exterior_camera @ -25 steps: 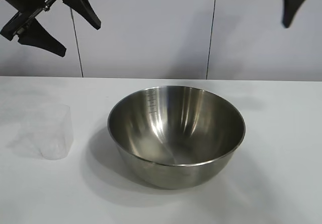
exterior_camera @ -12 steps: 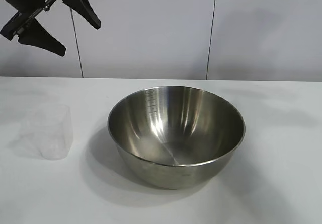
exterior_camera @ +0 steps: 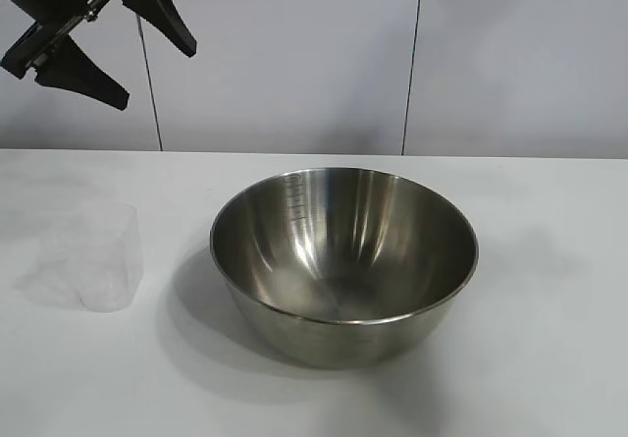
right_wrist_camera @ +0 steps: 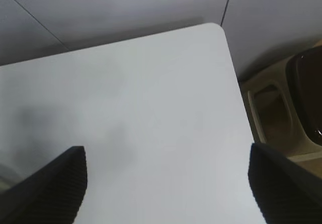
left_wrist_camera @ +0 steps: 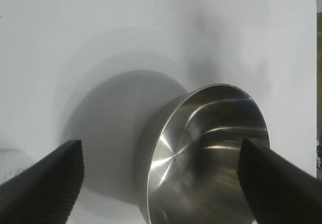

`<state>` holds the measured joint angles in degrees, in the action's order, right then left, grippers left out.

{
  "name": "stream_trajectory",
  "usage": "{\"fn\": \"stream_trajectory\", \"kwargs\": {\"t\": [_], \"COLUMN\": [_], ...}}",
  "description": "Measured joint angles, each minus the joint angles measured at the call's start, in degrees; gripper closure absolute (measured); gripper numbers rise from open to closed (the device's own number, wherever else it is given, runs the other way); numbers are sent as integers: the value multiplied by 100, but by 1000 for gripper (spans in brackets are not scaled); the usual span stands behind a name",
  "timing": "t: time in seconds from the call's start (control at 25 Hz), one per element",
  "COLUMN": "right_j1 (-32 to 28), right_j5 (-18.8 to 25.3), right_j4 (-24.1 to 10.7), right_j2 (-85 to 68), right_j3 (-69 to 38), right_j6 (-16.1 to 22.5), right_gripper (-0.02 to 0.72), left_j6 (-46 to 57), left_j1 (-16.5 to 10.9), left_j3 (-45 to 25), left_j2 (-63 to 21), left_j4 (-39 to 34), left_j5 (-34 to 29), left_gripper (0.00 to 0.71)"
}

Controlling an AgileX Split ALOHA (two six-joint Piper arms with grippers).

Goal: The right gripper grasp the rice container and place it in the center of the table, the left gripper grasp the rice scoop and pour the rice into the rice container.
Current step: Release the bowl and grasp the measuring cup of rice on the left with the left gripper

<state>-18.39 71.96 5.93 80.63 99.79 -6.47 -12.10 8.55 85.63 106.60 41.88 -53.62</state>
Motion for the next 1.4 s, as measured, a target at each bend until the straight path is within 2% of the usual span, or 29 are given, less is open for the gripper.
{"fn": "stream_trajectory", "kwargs": {"t": [0.24,0.48,0.68,0.76,0.96,1.16,1.24,1.4], "right_j1": [0,0,45,176,630,734,734,857], "right_j5": [-14,-458,-1132,-1248,-1274,-1082,-982,-544], "right_j4": [526,1012,1167,1162,744,-193,-421,-488], "right_j2": [-1252,-2734,-4131,-4666,-5953,-7559,-8081,-8190], "right_j3": [-1140,-2331,-3318,-3504,-4060,-5085,-5536,-6093], "right_j6": [-195,-375,-387,-392,-338,-131,-94,106], "right_gripper": [106,106,109,111,114,114,114,114], "left_j6": [0,0,0,0,0,0,0,0], "left_j1": [0,0,0,0,0,0,0,0], "left_j3": [0,0,0,0,0,0,0,0], "left_j2": [0,0,0,0,0,0,0,0], "left_j4": [0,0,0,0,0,0,0,0], "left_j5": [5,5,5,5,5,5,5,12], "left_gripper": [107,107,107,107,107,107,107,107]}}
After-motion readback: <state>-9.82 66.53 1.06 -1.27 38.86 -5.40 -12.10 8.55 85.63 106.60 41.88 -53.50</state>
